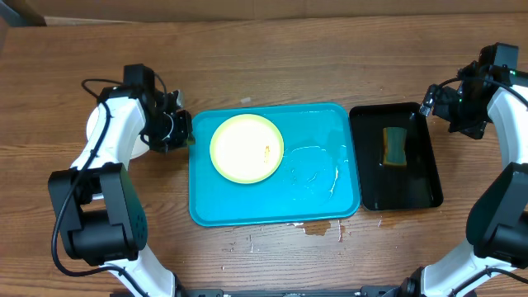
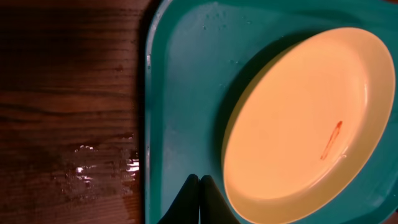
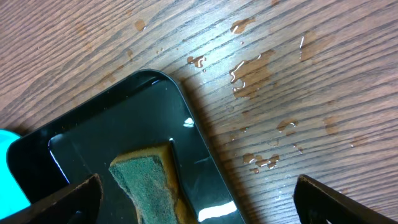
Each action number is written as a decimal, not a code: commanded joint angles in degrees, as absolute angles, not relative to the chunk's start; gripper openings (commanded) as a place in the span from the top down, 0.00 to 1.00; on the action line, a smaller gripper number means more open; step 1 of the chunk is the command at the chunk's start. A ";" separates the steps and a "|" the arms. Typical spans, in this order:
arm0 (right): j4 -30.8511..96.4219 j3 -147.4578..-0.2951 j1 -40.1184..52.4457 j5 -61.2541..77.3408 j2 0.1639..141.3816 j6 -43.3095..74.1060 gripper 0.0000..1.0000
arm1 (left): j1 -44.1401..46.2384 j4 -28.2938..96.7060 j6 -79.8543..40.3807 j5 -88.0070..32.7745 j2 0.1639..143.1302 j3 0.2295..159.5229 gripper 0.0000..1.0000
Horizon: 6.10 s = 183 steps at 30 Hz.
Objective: Clean dirty plates on tray and stack at the side
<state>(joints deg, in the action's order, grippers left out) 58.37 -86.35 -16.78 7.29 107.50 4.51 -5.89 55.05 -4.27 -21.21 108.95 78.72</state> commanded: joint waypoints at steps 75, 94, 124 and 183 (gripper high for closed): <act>58.22 -87.29 -16.69 7.55 106.34 4.71 0.00 | 0.51 41.82 -7.27 4.29 109.36 67.51 0.89; 58.02 -87.29 -16.69 19.66 106.34 4.64 0.00 | 0.56 60.47 -7.27 -15.55 109.30 85.23 0.66; 51.33 -70.59 -19.09 -2.33 106.41 15.31 0.96 | 1.32 60.64 -7.29 -15.09 109.30 85.23 0.62; 67.48 -89.30 -17.32 16.58 106.41 8.47 0.59 | 1.34 49.23 -6.87 -4.54 109.40 80.93 0.60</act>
